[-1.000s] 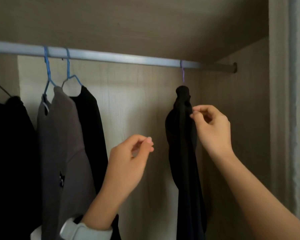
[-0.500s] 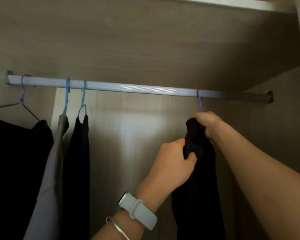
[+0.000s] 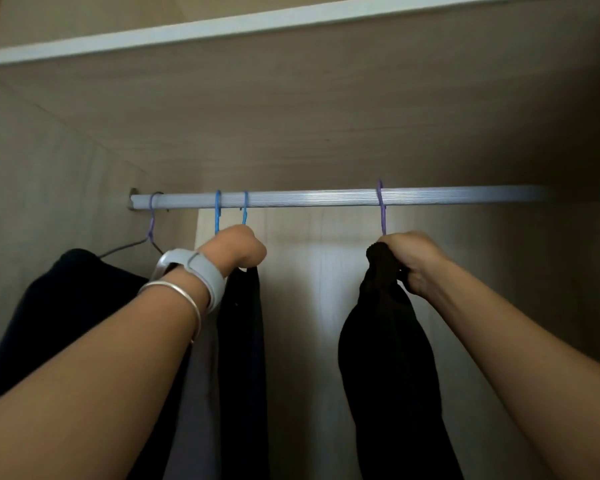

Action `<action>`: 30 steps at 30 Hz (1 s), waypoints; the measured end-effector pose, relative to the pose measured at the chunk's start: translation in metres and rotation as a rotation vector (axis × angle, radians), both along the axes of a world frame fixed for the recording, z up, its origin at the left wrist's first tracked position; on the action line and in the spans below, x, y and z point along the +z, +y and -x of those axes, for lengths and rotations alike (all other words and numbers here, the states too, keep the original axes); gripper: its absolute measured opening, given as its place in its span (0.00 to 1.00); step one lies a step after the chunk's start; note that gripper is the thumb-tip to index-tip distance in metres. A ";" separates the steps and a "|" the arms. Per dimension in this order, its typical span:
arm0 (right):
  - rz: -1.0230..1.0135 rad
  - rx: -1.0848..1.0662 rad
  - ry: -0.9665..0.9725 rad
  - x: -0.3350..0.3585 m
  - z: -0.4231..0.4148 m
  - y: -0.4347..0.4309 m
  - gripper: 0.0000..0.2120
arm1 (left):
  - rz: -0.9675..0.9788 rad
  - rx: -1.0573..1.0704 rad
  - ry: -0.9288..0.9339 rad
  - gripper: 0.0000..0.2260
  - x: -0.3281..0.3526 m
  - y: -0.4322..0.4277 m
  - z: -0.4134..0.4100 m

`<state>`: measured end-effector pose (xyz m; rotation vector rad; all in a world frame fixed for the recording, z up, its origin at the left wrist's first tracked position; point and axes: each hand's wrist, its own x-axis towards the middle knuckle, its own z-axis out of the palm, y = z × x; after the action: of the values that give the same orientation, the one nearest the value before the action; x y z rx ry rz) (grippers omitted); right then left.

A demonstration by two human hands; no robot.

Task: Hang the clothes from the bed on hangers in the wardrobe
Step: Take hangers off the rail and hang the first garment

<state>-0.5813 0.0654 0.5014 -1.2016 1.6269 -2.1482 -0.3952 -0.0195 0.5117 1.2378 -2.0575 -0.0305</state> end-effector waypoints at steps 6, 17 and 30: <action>-0.020 0.028 0.021 -0.002 -0.009 -0.013 0.05 | -0.115 -0.070 0.016 0.12 -0.001 -0.021 0.014; 0.190 0.286 -0.056 0.010 -0.047 -0.013 0.09 | -0.132 -0.487 0.660 0.06 0.027 -0.020 -0.007; 0.213 0.785 -0.157 -0.084 -0.165 -0.008 0.07 | -0.067 -0.398 0.427 0.17 -0.079 0.066 -0.104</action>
<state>-0.4163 0.0576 0.4173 -1.3765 0.6837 -1.8393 -0.2914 0.0461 0.4325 0.7574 -1.8952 -0.5081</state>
